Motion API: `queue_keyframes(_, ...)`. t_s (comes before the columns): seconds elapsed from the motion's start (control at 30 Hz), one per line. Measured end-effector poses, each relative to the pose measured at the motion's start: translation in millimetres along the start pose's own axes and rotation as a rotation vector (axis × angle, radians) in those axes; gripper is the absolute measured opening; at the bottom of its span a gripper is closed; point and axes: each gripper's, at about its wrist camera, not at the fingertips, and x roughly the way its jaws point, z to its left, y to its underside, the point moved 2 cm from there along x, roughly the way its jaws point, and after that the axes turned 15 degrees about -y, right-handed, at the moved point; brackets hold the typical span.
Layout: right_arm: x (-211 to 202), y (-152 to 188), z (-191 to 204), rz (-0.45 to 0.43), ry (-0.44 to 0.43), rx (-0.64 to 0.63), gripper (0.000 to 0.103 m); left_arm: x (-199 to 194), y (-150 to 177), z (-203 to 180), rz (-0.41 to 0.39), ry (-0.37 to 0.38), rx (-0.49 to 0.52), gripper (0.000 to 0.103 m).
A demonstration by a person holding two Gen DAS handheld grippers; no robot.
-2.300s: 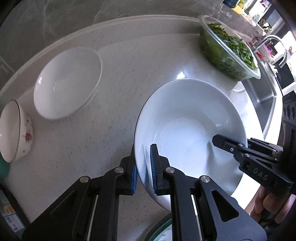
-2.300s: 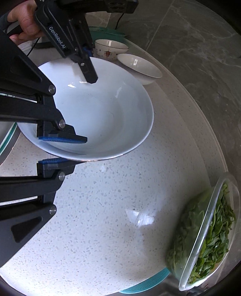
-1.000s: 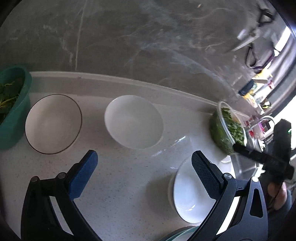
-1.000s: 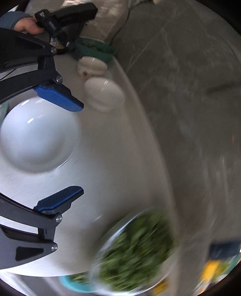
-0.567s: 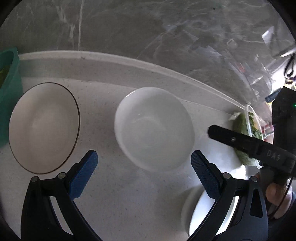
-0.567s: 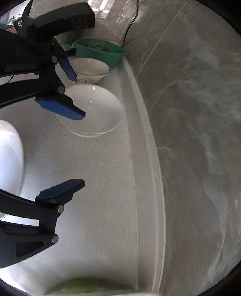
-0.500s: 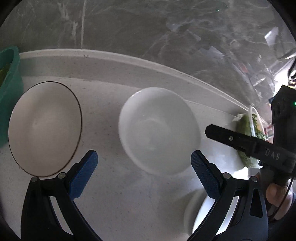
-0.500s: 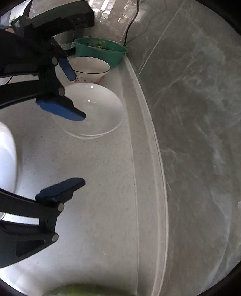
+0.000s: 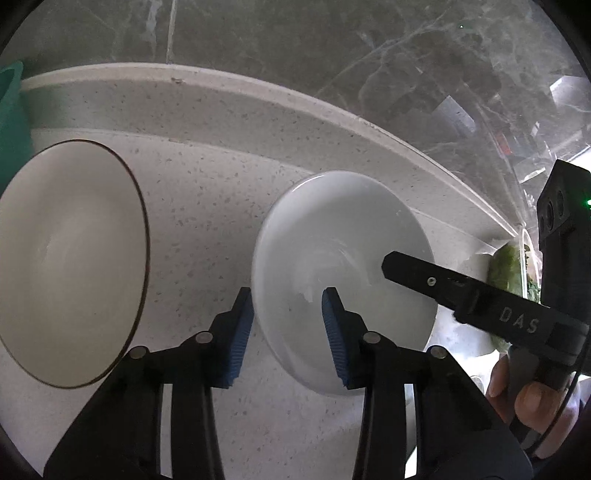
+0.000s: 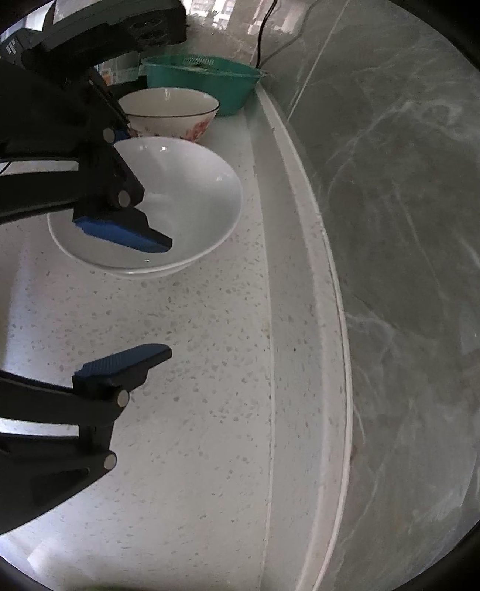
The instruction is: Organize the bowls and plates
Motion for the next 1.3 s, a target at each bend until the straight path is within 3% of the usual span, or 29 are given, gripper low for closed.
queue_keyframes(0.03,2.4,-0.4,-0.5,0.003,0.014,-0.007,0.043,2.3,-1.7,0.7,0.005,0.003,-0.004,0.035)
queue_keyframes(0.1,12.0,-3.5,3.4,0.005,0.016,-0.007,0.039,6.2,-4.1,3.7,0.010,0.004,-0.011,0.032)
queue_keyframes(0.17,14.3,-3.6,3.6,0.013,0.006,-0.001,0.028,8.2,-3.3,5.4,0.011,-0.004,-0.003,0.016)
queue_keyframes(0.2,14.8,-4.0,3.4,0.020,-0.002,-0.004,0.025,6.9,-4.0,11.2,0.011,-0.009,0.004,0.013)
queue_keyframes(0.27,16.9,-3.4,4.3,0.037,-0.020,-0.003,0.012,4.4,-4.0,9.9,0.005,-0.016,0.019,0.011)
queue_keyframes(0.3,17.6,-3.0,5.0,0.039,-0.031,0.001,0.010,4.5,-4.1,8.8,0.006,-0.018,0.019,0.011)
queue_keyframes(0.57,19.2,-1.3,7.5,0.030,-0.049,0.010,0.011,6.9,-4.5,-4.1,0.021,-0.030,0.023,0.010)
queue_keyframes(0.8,-3.2,0.9,12.2,0.007,-0.047,0.002,0.013,-16.7,-9.1,-18.6,0.006,-0.031,0.060,0.010)
queue_keyframes(1.3,-109.5,59.3,7.6,-0.096,-0.054,0.012,0.014,-93.1,39.7,-82.8,-0.051,0.050,0.213,0.010)
